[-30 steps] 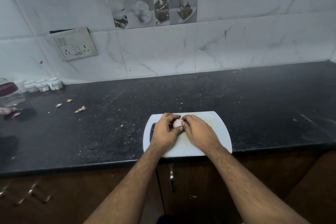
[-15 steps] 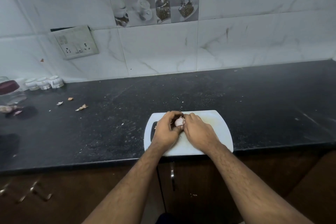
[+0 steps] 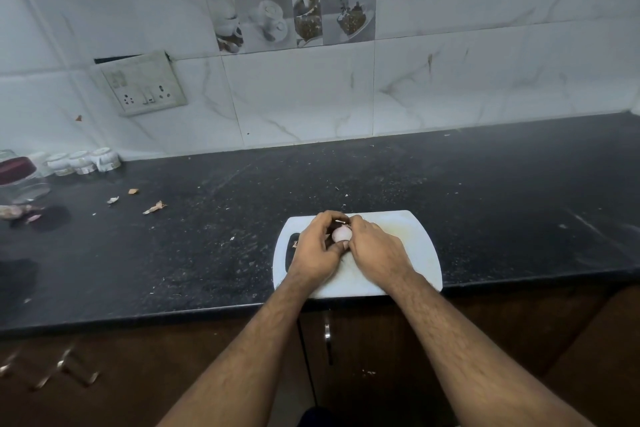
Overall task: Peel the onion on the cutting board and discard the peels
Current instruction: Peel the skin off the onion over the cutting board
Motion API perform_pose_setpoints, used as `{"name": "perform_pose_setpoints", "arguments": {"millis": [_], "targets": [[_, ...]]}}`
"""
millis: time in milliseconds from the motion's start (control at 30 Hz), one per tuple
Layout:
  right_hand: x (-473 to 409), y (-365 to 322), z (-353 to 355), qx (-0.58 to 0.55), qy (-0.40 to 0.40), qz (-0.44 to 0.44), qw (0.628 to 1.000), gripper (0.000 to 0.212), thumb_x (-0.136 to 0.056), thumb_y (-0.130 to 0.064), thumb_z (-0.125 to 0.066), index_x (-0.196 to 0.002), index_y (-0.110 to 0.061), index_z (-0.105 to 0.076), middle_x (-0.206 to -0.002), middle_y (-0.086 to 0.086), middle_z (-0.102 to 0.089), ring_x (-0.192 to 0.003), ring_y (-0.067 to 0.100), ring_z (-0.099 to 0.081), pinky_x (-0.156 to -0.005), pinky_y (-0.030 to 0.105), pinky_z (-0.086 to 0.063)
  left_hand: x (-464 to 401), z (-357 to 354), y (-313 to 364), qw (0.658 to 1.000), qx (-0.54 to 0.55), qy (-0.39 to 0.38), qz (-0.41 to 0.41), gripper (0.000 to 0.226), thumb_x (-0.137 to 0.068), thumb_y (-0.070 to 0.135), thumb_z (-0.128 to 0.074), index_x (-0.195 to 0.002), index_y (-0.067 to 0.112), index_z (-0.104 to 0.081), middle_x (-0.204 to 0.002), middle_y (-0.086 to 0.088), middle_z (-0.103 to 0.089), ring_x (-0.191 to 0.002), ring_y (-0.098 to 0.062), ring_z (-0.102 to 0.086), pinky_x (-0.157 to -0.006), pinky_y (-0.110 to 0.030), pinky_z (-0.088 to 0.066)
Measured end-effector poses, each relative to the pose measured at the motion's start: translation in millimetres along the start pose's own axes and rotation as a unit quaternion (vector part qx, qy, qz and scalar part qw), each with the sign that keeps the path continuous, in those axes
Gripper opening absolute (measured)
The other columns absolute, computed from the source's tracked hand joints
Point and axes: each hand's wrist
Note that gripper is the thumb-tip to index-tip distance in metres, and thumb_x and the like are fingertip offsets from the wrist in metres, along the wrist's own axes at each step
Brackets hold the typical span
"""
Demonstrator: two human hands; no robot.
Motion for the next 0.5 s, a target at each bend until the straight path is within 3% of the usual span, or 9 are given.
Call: {"name": "perform_pose_setpoints", "arguments": {"millis": [133,367,500], "targets": [[1.4,3.6,-1.3,-0.021,0.014,0.007,1.000,0.023,-0.103,-0.022,-0.031,-0.118,-0.018,-0.048,-0.096,-0.007,-0.052,-0.090,0.020,-0.051,-0.069,0.039,-0.038,1.9,3.7,1.6,0.999,0.027,-0.004,0.019,0.036,-0.091,-0.007,-0.068,-0.121,0.013,-0.063,-0.117,0.001,-0.069,-0.107,0.001,-0.064,-0.092,-0.006,-0.046],[-0.2,6.0,-3.8,-0.034,0.031,-0.026,0.999,0.024,-0.106,-0.022,-0.031,-0.121,-0.019,-0.049,-0.088,-0.004,-0.059,-0.077,0.019,-0.055,-0.062,0.036,-0.039,2.2,5.5,2.0,0.999,0.031,-0.014,0.028,0.030,-0.092,-0.011,-0.064,-0.110,0.009,-0.051,-0.104,0.001,-0.062,-0.094,0.005,-0.063,-0.090,-0.012,-0.050],[-1.0,4.8,-2.3,-0.047,0.031,-0.022,0.998,0.025,-0.104,-0.019,-0.033,-0.126,-0.024,-0.045,-0.087,-0.001,-0.064,-0.073,0.019,-0.056,-0.058,0.036,-0.041,2.8,5.9,2.5,0.998,0.047,-0.007,0.041,0.040,-0.094,-0.010,-0.061,-0.106,0.022,-0.040,-0.113,-0.009,-0.065,-0.094,0.008,-0.067,-0.089,-0.014,-0.052]]}}
Point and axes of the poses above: each hand's wrist, its own x-axis away from the middle knuckle, its own z-axis out of the back of the hand, y = z × x
